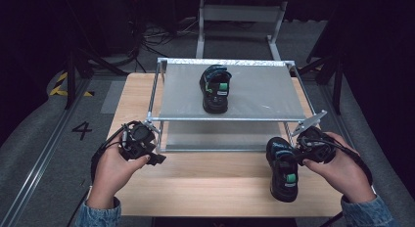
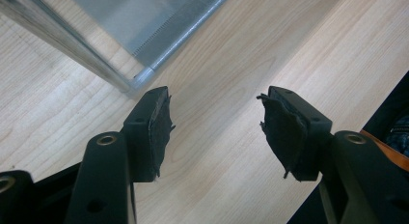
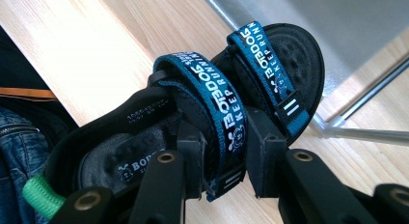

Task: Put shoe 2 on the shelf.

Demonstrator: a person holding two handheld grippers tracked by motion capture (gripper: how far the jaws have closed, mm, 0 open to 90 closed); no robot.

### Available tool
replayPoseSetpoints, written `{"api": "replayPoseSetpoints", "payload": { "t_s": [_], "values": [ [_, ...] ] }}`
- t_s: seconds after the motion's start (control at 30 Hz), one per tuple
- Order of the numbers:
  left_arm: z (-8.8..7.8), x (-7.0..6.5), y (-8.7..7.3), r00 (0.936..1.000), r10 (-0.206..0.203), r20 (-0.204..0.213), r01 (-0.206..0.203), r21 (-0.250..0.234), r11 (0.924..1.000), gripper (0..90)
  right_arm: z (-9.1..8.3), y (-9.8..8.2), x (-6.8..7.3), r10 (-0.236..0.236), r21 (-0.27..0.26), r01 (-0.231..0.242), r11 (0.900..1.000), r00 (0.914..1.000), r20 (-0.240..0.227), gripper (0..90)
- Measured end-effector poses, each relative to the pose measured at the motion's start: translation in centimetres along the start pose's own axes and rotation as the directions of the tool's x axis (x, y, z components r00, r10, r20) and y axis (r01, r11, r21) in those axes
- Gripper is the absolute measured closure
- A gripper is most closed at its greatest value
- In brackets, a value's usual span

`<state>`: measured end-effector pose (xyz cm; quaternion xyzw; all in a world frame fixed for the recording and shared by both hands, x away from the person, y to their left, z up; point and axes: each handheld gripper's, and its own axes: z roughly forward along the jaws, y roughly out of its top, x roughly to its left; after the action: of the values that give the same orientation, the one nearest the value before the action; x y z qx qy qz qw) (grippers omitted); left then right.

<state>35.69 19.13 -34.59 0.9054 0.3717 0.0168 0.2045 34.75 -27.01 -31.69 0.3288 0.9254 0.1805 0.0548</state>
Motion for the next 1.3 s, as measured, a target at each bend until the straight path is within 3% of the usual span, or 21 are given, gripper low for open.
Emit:
{"api": "replayPoseSetpoints", "payload": {
  "t_s": [0.63, 0.87, 1.3],
  "values": [
    [0.0, 0.1, 0.1, 0.9998, -0.007, 0.018, 0.007, 0.004, 1.0000, 43.1, -4.9, 1.0, 0.1, 0.005, -0.024, -0.005, 1.000, 1.0000, -0.001, 71.0],
    [0.0, 0.2, 0.0, 0.9997, -0.006, 0.023, 0.006, 0.000, 1.0000, 43.0, -6.6, 1.5, 0.2, 0.002, -0.055, -0.004, 0.998, 0.9994, -0.035, 71.0],
    [-0.1, 0.2, -0.1, 0.9997, -0.010, 0.023, 0.009, 0.004, 0.9999, 43.0, -10.0, 3.2, 0.4, -0.022, -0.096, 0.020, 0.995, 0.9996, -0.019, 71.0]
  ]
}}
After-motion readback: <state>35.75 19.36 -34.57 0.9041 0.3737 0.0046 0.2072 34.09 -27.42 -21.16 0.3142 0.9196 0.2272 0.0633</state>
